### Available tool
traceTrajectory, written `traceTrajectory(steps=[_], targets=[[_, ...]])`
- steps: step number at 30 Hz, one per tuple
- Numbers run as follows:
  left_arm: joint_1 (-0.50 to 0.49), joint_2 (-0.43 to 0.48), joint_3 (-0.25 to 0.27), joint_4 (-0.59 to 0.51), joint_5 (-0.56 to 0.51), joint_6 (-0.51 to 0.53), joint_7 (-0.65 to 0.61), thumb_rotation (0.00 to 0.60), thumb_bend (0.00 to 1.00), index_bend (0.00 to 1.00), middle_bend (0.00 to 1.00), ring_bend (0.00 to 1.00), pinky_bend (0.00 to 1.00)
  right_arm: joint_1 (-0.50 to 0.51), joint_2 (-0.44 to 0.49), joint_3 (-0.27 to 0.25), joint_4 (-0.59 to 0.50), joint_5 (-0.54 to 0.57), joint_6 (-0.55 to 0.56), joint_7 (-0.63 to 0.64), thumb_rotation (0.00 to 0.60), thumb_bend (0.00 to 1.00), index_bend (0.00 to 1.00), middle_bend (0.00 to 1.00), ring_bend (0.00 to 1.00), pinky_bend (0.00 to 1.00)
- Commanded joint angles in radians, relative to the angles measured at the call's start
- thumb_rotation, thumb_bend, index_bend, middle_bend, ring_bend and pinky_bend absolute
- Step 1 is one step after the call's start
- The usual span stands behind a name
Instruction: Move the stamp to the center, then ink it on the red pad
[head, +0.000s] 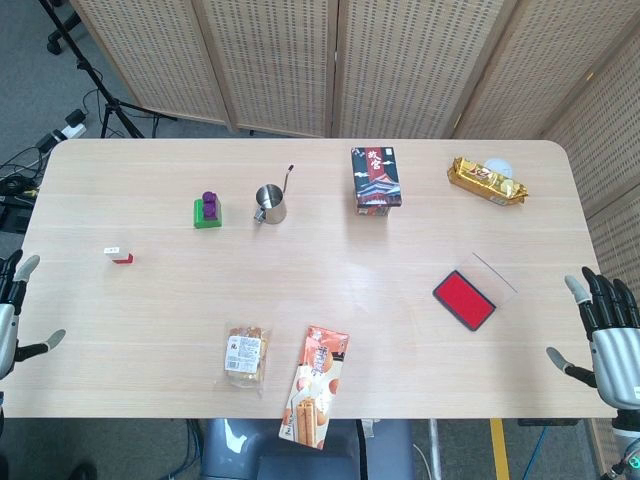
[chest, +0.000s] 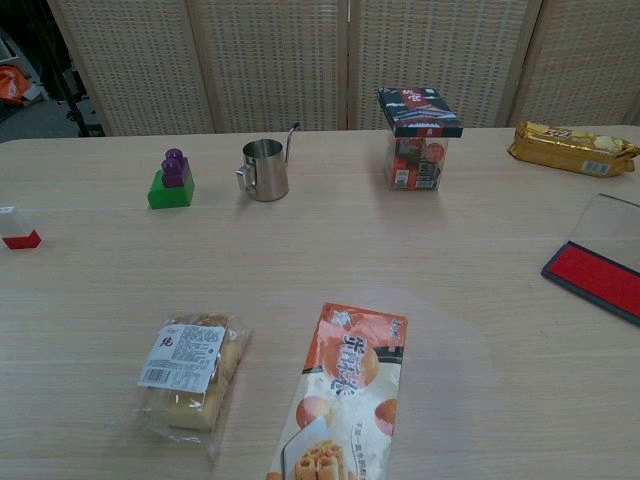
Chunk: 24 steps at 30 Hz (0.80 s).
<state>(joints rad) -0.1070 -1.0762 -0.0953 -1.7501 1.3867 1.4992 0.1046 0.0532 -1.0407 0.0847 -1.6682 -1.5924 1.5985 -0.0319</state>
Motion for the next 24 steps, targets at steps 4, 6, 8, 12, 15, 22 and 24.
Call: traceTrajectory(steps=[4, 6, 8, 12, 15, 22, 24], targets=[[0.000, 0.003, 0.004, -0.001, 0.007, -0.006, -0.006, 0.600, 0.00, 0.00, 0.00, 0.00, 0.00, 0.000, 0.004, -0.002, -0.007, 0.007, -0.009, 0.008, 0.600, 0.00, 0.00, 0.00, 0.00, 0.00], [0.000, 0.004, 0.005, -0.002, 0.008, -0.006, -0.007, 0.600, 0.00, 0.00, 0.00, 0.00, 0.00, 0.001, 0.006, -0.002, -0.008, 0.010, -0.012, 0.012, 0.600, 0.00, 0.00, 0.00, 0.00, 0.00], [0.000, 0.006, 0.005, -0.004, 0.006, -0.010, -0.011, 0.600, 0.00, 0.00, 0.00, 0.00, 0.00, 0.001, 0.007, -0.002, -0.009, 0.012, -0.013, 0.016, 0.600, 0.00, 0.00, 0.00, 0.00, 0.00], [-0.012, 0.019, 0.004, -0.007, -0.014, -0.052, -0.039, 0.600, 0.00, 0.00, 0.00, 0.00, 0.00, 0.002, 0.010, -0.002, -0.015, 0.014, -0.019, 0.028, 0.600, 0.00, 0.00, 0.00, 0.00, 0.00], [-0.031, 0.029, -0.003, 0.000, -0.042, -0.100, -0.060, 0.600, 0.01, 0.00, 0.00, 0.00, 0.00, 0.004, 0.013, -0.003, -0.017, 0.015, -0.024, 0.032, 0.600, 0.00, 0.00, 0.00, 0.00, 0.00], [-0.111, 0.019, -0.067, 0.065, -0.165, -0.232, -0.078, 0.600, 0.01, 0.00, 0.00, 0.00, 0.00, 0.010, 0.018, 0.000, -0.017, 0.032, -0.043, 0.050, 0.600, 0.00, 0.00, 0.00, 0.00, 0.00], [-0.159, 0.007, -0.096, 0.115, -0.216, -0.307, -0.088, 0.600, 0.04, 0.00, 0.00, 0.00, 0.00, 0.013, 0.018, 0.001, -0.017, 0.037, -0.049, 0.054, 0.600, 0.00, 0.00, 0.00, 0.00, 0.00]])
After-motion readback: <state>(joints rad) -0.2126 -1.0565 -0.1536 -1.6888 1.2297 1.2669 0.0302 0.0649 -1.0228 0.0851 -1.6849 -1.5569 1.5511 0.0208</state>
